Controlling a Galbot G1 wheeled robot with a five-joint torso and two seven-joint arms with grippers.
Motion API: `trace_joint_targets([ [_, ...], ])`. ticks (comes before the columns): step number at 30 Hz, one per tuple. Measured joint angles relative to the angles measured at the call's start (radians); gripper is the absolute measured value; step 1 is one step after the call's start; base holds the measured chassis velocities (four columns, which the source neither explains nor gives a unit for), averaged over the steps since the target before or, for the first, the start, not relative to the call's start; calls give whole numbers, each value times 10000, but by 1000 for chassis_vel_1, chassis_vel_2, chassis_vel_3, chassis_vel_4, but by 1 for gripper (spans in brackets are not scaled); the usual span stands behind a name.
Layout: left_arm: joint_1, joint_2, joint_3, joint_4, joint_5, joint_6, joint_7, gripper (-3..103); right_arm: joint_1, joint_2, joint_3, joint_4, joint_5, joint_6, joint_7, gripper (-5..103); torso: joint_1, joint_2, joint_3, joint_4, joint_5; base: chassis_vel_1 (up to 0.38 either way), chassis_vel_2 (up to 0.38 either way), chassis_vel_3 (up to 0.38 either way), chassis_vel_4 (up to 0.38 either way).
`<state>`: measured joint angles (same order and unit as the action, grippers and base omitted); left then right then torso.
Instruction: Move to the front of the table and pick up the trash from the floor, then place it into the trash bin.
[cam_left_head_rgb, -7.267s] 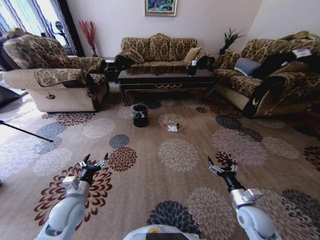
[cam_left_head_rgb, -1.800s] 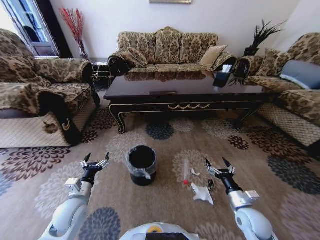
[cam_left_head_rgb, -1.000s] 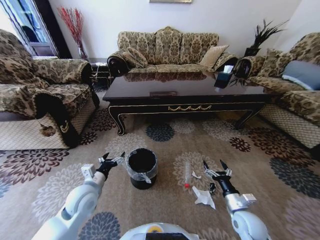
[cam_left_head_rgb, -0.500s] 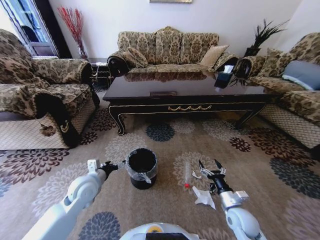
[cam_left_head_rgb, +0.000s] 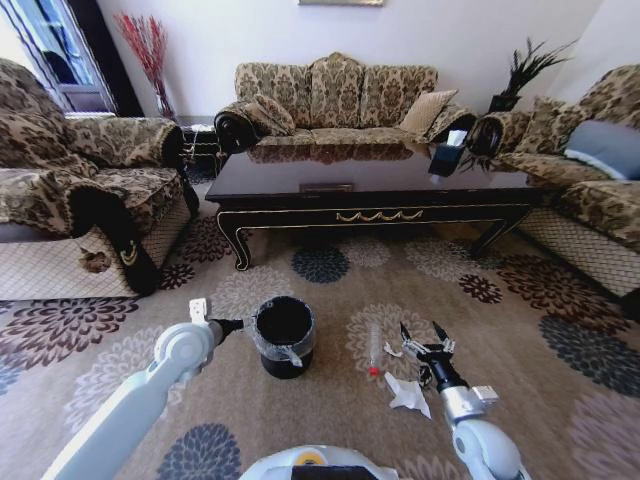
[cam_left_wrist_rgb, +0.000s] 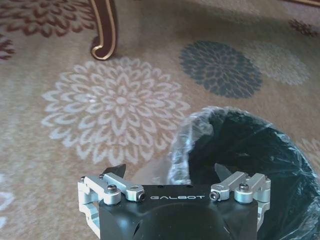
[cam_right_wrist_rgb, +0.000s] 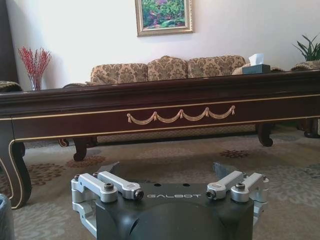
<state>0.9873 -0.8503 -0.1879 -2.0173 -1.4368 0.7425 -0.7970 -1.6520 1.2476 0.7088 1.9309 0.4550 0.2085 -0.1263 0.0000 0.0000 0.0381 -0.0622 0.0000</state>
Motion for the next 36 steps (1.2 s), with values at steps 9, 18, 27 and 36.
trace_joint_targets([
  [9,-1510,-644,1517,1137,-687,-29,-734,98,14,16,18,-22,96,-60,124,100,1,0,0,-3,0,0,0,0,0],
  [18,-1665,-660,1650,1547,-1127,-49,-1301,95,-8,26,155,-83,133,-89,225,100,0,0,-1,1,1,0,0,0,0],
  [27,-2202,-854,2089,2148,-1363,-59,-1442,93,61,105,72,-107,152,-107,232,100,0,0,-1,-2,0,0,0,0,0],
  [36,-2155,-911,2234,2358,-1309,-66,-1467,69,80,160,111,-116,146,-108,429,100,0,0,-1,1,1,0,0,0,0],
])
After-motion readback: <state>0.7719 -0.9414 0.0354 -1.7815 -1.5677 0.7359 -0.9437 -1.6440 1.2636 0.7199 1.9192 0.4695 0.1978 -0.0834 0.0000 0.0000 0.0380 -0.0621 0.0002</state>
